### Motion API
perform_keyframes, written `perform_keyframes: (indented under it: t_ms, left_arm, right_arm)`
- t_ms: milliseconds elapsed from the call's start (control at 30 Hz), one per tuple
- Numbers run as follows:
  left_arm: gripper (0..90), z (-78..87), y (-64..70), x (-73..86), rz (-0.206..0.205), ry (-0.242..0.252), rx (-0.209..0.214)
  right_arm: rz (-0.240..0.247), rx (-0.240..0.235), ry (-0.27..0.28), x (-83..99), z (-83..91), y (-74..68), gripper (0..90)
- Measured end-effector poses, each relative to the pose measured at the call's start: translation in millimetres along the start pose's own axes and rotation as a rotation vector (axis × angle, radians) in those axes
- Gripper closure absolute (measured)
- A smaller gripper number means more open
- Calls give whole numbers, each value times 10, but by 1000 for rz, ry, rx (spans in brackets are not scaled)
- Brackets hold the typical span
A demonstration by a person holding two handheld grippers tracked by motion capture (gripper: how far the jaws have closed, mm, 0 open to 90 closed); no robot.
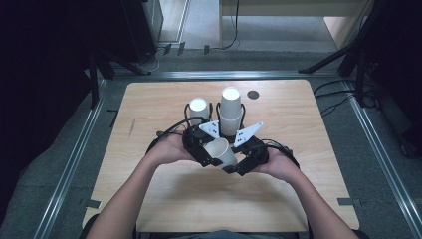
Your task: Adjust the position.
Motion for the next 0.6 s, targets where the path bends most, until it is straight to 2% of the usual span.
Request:
perform_keyframes:
  t_ms: [133, 367, 433, 600]
  left_arm:
    - [231, -7, 1, 7, 3, -4, -3]
    - [192, -1, -6, -2, 45, 39, 1]
    - [144, 4, -20, -13, 76, 59, -3]
    - [51, 21, -41, -51, 86, 108, -30]
  right_arm:
    - [0, 4, -6, 5, -9, 7, 329]
    - [-2, -6, -6, -9, 12, -13, 335]
    - [-7, 0, 7, -30, 32, 0, 335]
    - [-7, 14, 31, -60, 92, 35, 335]
Point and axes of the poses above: each handheld gripper's, and its own axes: z roughly backward along the jaws, x roughly out of its underside, y roughly to its right, the point moved 9 cm from there along -z, roughly forward along the jaws, and after that the axes turned 14 degrees about y, right-handed, at the moved point
